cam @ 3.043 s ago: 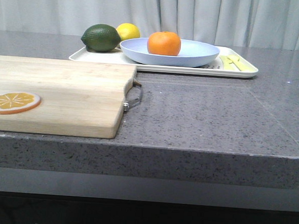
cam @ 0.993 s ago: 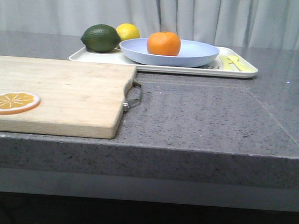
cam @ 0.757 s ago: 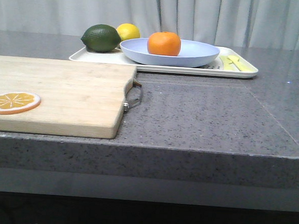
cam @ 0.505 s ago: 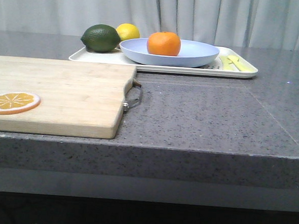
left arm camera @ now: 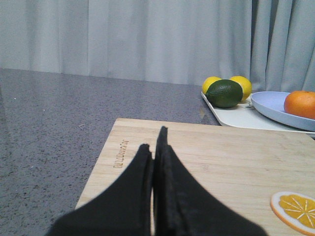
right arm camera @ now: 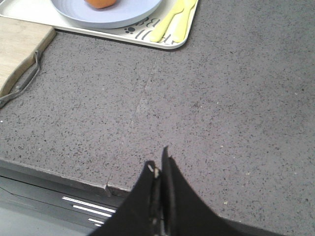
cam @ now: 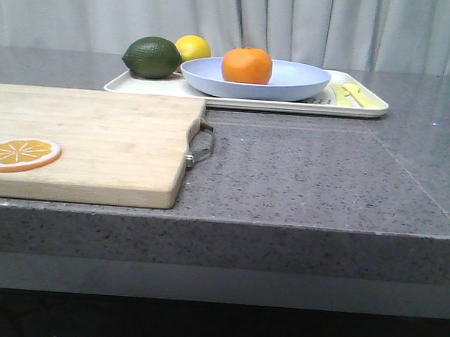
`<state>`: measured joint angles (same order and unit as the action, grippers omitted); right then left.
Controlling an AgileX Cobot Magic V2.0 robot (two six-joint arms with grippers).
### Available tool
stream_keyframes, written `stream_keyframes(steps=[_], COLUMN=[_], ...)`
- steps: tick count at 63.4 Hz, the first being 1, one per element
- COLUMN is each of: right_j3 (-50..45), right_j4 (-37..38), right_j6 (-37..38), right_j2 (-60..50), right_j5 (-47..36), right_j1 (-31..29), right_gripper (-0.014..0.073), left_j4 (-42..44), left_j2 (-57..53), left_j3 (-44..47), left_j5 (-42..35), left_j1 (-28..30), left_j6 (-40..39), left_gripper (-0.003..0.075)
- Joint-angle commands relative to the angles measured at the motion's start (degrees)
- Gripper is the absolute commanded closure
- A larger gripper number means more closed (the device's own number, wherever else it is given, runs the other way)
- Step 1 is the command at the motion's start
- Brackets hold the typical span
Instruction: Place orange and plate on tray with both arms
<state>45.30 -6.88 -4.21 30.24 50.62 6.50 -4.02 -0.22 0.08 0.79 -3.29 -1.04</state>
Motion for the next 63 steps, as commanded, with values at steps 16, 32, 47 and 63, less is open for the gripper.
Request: stream_keyframes(steps=[16,32,47,63], right_j3=[1.5,1.5,-6.8,-31.3], right_j4=[0.3,0.3,4.5,4.5], right_j6=[-0.3,-0.3,-0.7,-1.9], right_j2=[0.3,0.3,-6.3,-22.6], right_j5=[-3.7,-3.7,-16.6,-42.3], right_j1=[-0.3,-0.3,-2.1,-3.4], right_gripper=[0.0662,0.0662,0.0662,0.0662], left_j4=[0.0,0.0,0.0,0.0], left_j2=[-1.1,-1.1,-1.1,-1.1], left_j3=[0.3,0.3,0.3,0.3], left_j5=[-4.6,-4.6,-4.6,-4.6], left_j1=[-0.3,-0.3,-0.3,-0.3], left_j6=[-0.7,-0.7,-0.7,-0.7], left_gripper=[0.0738,0.0738,0.0738,0.0738])
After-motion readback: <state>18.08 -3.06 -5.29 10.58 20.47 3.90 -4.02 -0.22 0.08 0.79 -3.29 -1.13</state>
